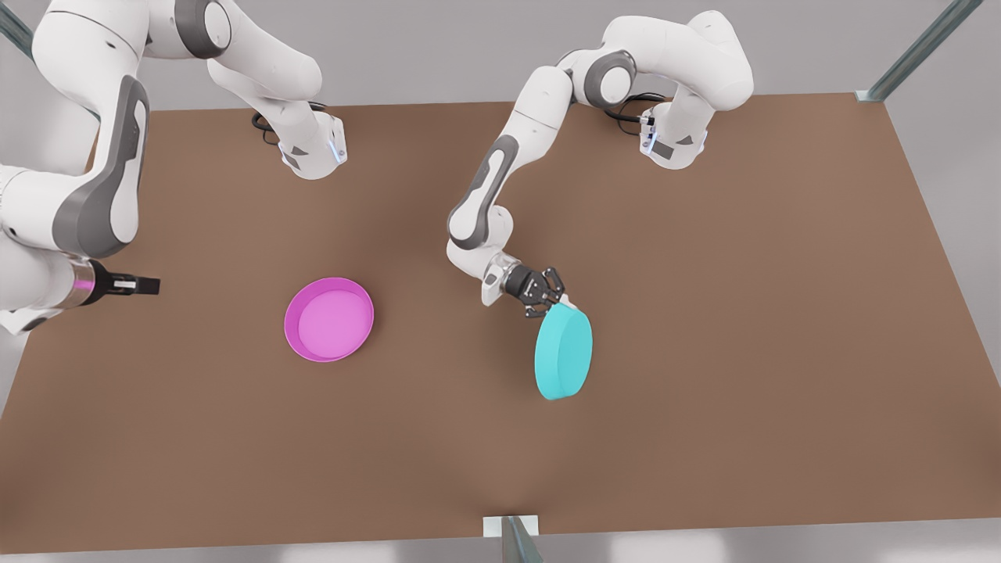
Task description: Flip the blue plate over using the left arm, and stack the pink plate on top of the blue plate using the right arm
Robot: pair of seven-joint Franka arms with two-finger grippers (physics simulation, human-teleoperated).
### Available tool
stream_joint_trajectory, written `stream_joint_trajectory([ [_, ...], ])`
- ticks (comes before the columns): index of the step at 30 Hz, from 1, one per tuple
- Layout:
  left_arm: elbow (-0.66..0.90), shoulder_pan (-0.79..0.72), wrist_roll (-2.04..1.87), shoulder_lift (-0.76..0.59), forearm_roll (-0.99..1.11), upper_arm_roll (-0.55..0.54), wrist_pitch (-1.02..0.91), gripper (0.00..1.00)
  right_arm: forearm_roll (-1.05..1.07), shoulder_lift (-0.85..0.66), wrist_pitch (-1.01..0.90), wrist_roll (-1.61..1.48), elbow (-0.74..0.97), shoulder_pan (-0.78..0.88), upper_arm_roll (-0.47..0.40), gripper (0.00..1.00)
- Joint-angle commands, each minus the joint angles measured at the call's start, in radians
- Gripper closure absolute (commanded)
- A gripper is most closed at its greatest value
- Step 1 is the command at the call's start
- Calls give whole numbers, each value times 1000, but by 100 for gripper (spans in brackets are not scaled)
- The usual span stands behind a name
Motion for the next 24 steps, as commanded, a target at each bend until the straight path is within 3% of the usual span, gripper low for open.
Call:
stream_joint_trajectory([
  [1, 2, 0, -77, 1, 5, -12, -39, 79, 2, 1, -2, 6, 1, 0, 0, 0],
  [5, 3, 1, -88, 1, 5, -45, -39, 79, 3, 1, -2, 6, 1, 0, 2, 0],
  [6, 5, 1, -90, 4, 5, -45, -39, 73, 3, 1, -3, 6, 1, 0, 2, 0],
  [8, 9, 1, -88, 2, 3, -45, -37, 43, 3, 1, -2, 6, 1, 0, 2, 0],
  [11, 45, 6, -88, 2, -32, -82, -33, 30, 3, 1, -2, 6, 1, -2, 2, 0],
  [12, 49, 6, -88, 4, -41, -90, -30, 9, 3, 6, -2, 6, 1, -2, 2, 0],
  [13, 83, 20, -90, 2, -55, -120, -27, 0, 3, 6, -2, 6, 1, -2, 2, 0],
  [16, 227, 63, -88, -5, -244, -170, -2, 0, 3, 7, -2, 2, 1, -2, 2, 0],
  [18, 343, 64, -88, -48, -550, -179, 39, 0, 5, 7, 0, -3, 1, -11, 2, 0],
  [22, 365, 72, -53, -369, -1020, -171, 25, 0, 8, 33, 28, -6, -2, -47, 0, 0],
  [24, 365, 242, 309, -537, -1195, -171, -54, 0, -8, 121, 90, -9, -2, -64, 0, 0],
])
